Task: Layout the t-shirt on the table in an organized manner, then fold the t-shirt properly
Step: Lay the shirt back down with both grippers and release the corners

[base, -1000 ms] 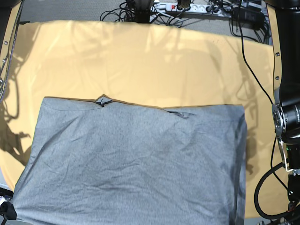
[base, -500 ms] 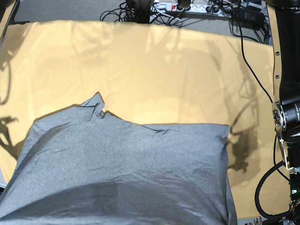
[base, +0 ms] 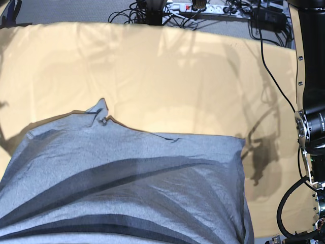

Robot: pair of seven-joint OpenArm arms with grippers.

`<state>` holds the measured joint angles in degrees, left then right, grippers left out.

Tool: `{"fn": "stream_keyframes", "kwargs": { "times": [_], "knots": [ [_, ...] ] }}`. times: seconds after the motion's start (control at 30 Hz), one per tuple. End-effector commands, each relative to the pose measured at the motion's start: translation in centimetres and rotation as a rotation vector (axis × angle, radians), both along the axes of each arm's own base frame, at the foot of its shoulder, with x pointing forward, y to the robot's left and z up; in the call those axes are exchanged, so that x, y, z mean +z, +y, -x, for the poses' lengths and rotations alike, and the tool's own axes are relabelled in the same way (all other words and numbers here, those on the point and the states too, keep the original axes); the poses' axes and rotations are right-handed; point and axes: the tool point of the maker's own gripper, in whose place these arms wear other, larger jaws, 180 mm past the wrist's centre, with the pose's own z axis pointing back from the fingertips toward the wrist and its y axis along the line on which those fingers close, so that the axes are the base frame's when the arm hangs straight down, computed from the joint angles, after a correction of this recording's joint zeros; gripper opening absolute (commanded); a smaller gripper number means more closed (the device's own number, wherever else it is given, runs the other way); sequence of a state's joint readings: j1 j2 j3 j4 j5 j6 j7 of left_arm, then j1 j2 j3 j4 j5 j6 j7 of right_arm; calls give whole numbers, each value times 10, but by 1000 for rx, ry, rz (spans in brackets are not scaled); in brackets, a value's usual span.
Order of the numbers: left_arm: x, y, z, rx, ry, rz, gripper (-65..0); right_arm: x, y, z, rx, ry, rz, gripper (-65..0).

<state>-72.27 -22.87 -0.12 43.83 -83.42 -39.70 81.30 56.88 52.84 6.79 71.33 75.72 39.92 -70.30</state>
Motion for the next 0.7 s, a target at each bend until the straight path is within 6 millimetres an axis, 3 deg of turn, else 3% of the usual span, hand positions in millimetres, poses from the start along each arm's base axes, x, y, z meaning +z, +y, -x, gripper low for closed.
{"fn": "stream_keyframes", "kwargs": {
  "times": [0.0, 0.47, 0.57, 0.67],
  "knots": [
    [37, 0, 3, -6, -86, 41, -650, 29, 2, 11, 23, -82, -8, -650],
    [37, 1, 3, -3, -84, 40, -650, 32, -6, 31, 40, -45, 16, -650],
    [37, 1, 3, -5, -89, 39, -650, 19, -8, 23, 16, -22, 24, -650],
    [37, 1, 3, -5, -88, 39, -650, -10, -7, 7, -22, 17, 35, -650]
  ]
}}
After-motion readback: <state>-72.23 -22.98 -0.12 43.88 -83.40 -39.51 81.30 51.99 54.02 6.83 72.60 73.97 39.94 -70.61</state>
